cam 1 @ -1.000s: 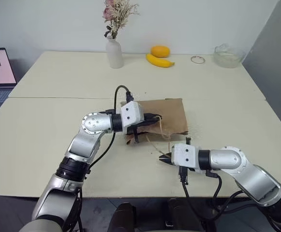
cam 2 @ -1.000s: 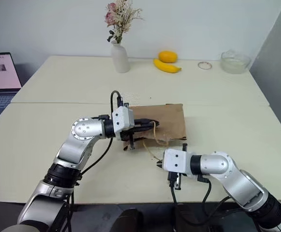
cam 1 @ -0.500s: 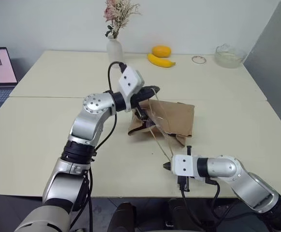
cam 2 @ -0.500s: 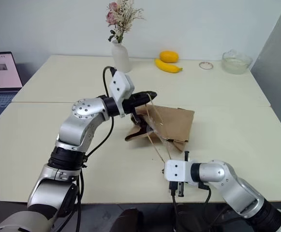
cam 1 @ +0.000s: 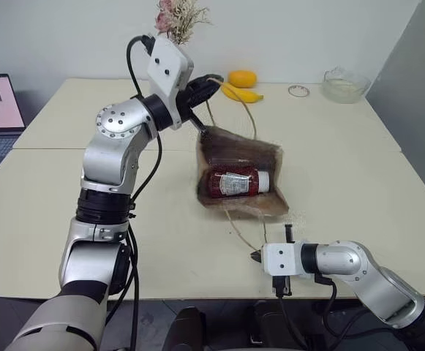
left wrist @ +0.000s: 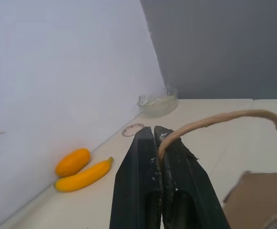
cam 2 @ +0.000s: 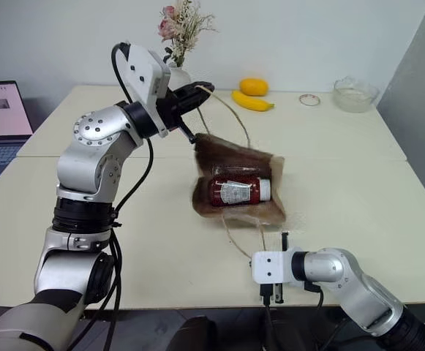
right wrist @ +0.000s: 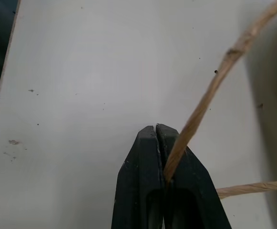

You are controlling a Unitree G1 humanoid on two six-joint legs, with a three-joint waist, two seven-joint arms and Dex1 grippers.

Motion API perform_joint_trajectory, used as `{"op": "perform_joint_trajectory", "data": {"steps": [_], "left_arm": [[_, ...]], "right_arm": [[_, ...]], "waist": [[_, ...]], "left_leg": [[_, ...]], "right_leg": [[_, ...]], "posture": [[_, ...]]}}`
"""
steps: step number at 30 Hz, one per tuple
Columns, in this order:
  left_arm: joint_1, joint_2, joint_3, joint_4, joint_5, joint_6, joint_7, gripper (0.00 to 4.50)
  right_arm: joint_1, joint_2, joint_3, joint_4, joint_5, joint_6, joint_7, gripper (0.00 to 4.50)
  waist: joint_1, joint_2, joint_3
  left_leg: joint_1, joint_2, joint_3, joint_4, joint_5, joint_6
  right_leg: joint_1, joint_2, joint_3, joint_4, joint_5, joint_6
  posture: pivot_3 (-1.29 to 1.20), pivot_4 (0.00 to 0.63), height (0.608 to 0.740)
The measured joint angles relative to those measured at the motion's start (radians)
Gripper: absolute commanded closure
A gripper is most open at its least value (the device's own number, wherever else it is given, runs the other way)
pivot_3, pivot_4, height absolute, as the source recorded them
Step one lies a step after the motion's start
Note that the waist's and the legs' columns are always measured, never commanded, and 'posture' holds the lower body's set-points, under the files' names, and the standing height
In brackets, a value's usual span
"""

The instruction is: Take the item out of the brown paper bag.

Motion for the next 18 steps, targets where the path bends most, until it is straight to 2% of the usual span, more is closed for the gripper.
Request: {"op": "perform_joint_trajectory", "data": {"steps": [5, 6, 9, 13, 16, 18], "left_arm": [[0.001, -0.006, 0.0, -0.006, -0.011, 0.007, -0.012, 4.5], [0.005, -0.006, 0.0, -0.014, -0.017, 0.011, -0.024, 4.5], [0.026, -0.006, -0.003, -0.046, -0.036, 0.031, -0.053, 4.5], [0.042, -0.003, -0.014, -0.072, -0.053, 0.051, -0.088, 4.5], [0.057, 0.001, -0.016, -0.09, -0.055, 0.059, -0.111, 4.5], [0.058, 0.002, -0.016, -0.091, -0.055, 0.067, -0.117, 4.5]], "right_arm": [[-0.003, 0.02, -0.014, 0.007, -0.021, -0.014, -0.005, 4.48], [0.0, 0.035, -0.022, 0.008, -0.019, -0.014, -0.006, 4.3], [0.008, 0.075, -0.05, 0.022, -0.008, -0.006, -0.024, 3.61], [0.008, 0.091, -0.101, 0.018, 0.021, 0.039, -0.022, 2.12], [0.008, 0.059, -0.159, -0.055, 0.066, 0.09, 0.01, 1.06], [0.011, 0.035, -0.207, -0.113, 0.137, 0.152, 0.052, 1.06]], "waist": [[0.0, 0.0, 0.0], [-0.002, -0.001, 0.0], [-0.004, -0.001, 0.0], [-0.003, -0.001, 0.0], [-0.002, 0.0, 0.0], [-0.002, 0.0, 0.0]], "left_leg": [[0.0, 0.0, 0.0, 0.0, 0.0, 0.0], [0.0, 0.0, 0.0, 0.0, 0.0, 0.0], [0.001, 0.0, 0.0, 0.0, 0.0, 0.0], [0.0, 0.0, 0.0, 0.0, 0.0, 0.0], [-0.001, 0.0, 0.0, 0.0, 0.0, 0.0], [-0.001, 0.0, -0.001, 0.0, 0.0, 0.0]], "right_leg": [[0.0, 0.0, 0.0, 0.001, 0.0, 0.0], [0.0, 0.0, 0.0, 0.001, 0.0, 0.0], [-0.001, 0.0, 0.001, 0.003, 0.0, 0.0], [-0.002, 0.0, 0.001, 0.003, 0.0, 0.0], [-0.002, 0.0, 0.001, 0.002, 0.0, 0.0], [-0.002, 0.0, 0.001, 0.002, 0.0, 0.0]], "posture": [[0.0, 0.15, 0.74], [0.0, 0.15, 0.74], [0.0, 0.15, 0.74], [0.0, 0.15, 0.74], [0.0, 0.15, 0.74], [0.0, 0.15, 0.74]]}}
